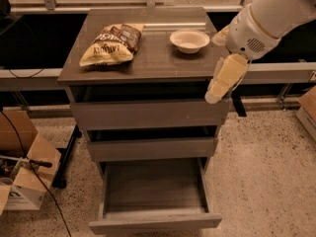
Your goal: Place brown chip bag into bottom drawer
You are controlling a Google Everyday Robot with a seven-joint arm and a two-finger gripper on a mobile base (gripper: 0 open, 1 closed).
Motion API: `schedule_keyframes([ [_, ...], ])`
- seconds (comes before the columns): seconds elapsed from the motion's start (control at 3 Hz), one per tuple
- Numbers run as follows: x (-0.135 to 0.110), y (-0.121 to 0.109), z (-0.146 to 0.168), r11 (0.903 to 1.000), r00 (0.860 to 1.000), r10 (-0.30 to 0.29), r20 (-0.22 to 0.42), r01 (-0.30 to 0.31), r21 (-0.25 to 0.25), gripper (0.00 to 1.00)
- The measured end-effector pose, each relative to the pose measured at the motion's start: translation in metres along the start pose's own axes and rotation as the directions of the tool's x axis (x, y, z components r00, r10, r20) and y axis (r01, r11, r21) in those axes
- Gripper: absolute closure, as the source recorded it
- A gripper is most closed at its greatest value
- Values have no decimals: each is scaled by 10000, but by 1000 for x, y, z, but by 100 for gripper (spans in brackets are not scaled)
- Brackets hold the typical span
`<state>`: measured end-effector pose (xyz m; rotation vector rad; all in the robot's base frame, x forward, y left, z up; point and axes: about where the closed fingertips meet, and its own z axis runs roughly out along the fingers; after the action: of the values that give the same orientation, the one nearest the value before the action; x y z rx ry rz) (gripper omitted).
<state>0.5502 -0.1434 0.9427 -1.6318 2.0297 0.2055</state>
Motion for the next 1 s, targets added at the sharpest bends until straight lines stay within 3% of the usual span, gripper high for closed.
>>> schedule_keyframes([
  [0.67, 1, -1, 7, 9994, 9990, 359, 263, -358, -37, 0],
  [1.0, -23, -6, 39, 9996, 9978, 281, 606, -281, -13, 0],
])
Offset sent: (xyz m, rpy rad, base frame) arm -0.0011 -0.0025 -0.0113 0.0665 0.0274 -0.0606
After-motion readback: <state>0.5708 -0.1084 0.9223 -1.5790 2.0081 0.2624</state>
